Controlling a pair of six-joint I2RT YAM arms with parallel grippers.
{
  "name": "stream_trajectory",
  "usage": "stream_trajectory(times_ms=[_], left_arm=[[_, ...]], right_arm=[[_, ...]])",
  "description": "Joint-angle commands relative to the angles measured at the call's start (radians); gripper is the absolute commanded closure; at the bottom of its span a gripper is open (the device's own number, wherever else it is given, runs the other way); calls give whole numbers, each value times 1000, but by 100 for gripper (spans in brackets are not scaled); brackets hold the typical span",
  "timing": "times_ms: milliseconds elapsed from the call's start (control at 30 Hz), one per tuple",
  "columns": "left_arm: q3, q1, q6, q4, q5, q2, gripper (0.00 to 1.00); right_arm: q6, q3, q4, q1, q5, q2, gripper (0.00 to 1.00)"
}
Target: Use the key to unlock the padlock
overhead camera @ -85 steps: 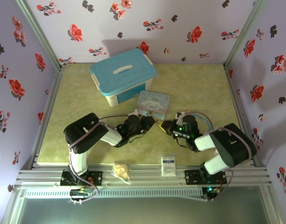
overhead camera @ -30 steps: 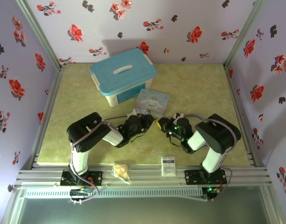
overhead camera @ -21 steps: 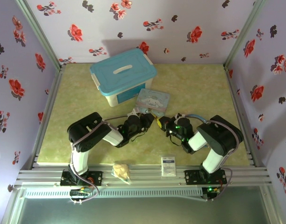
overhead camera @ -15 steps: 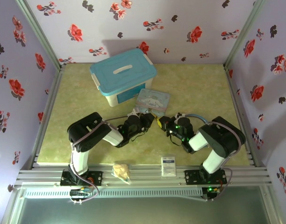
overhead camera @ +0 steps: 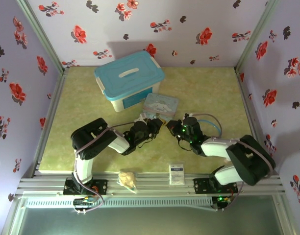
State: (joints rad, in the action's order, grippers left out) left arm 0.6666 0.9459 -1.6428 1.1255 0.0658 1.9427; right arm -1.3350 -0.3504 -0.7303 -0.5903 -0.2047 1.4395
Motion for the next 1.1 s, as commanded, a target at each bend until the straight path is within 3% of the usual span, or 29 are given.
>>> stream_trajectory(times_ms=[0, 133, 333, 533, 833, 967, 1067], left_arm=[[26, 50, 6, 119, -126, -12, 100], [24, 50, 9, 119, -120, -4, 100], [15, 48, 27, 99, -108, 2, 100], [-4, 40, 40, 92, -98, -9, 100], [-21, 31, 85, 55, -83, -47, 100], [-29, 30, 106, 29, -81, -73, 100], [-27, 25, 116, 8, -89, -89, 100]], right_arm=[[-123, 11, -340, -10, -138, 97, 98], [-7, -18, -123, -26, -115, 29, 82], [290, -81, 457, -28, 9, -226, 79], [519, -153, 763, -30, 38, -263, 67], [799, -250, 1011, -96, 268, -301, 59], [979, -257, 967, -137, 280, -294, 59], [1127, -262, 927, -216, 356, -287, 58]])
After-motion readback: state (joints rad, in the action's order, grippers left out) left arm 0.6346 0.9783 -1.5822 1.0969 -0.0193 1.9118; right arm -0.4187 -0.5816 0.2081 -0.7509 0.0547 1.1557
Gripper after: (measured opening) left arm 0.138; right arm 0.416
